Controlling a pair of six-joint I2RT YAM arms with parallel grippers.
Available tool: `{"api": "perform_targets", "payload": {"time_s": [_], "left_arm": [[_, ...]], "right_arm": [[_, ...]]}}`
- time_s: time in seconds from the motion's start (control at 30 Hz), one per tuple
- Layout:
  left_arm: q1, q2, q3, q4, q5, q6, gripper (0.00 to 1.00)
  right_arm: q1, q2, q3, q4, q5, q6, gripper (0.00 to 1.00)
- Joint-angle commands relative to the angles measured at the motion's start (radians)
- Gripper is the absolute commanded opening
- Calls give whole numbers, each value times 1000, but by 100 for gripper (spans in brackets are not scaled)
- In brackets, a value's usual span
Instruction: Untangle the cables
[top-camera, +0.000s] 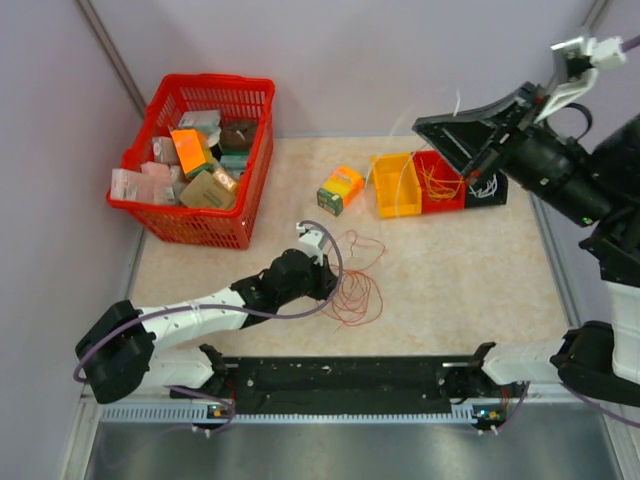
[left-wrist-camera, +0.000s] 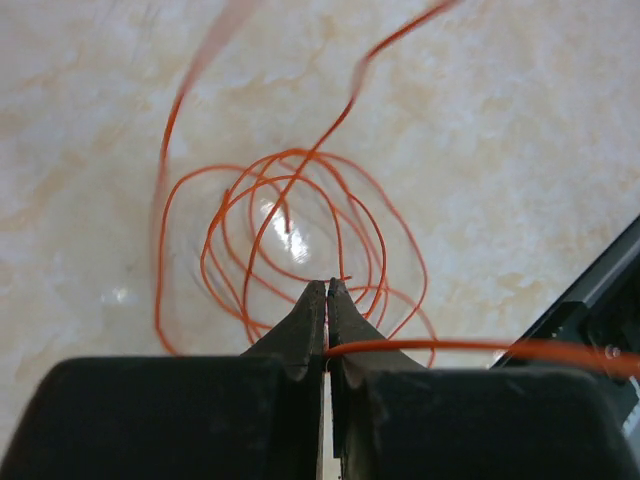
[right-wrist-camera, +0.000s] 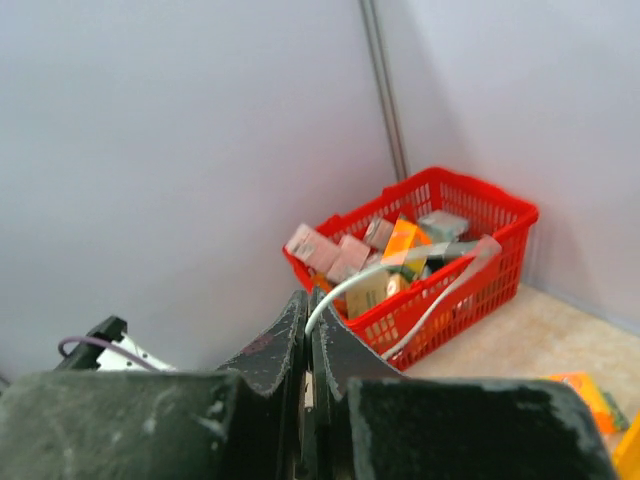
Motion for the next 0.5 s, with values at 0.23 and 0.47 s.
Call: {"api": "perform_targets", "payload": {"time_s": [0.23, 0.47], "left_arm": [[27, -63, -79, 29, -55, -102, 0], [27, -172, -114, 6, -52, -94, 0]], "right_arm": [[5, -24, -46, 6, 213, -142, 0], [-136, 46, -111, 10, 216, -162, 0]]}}
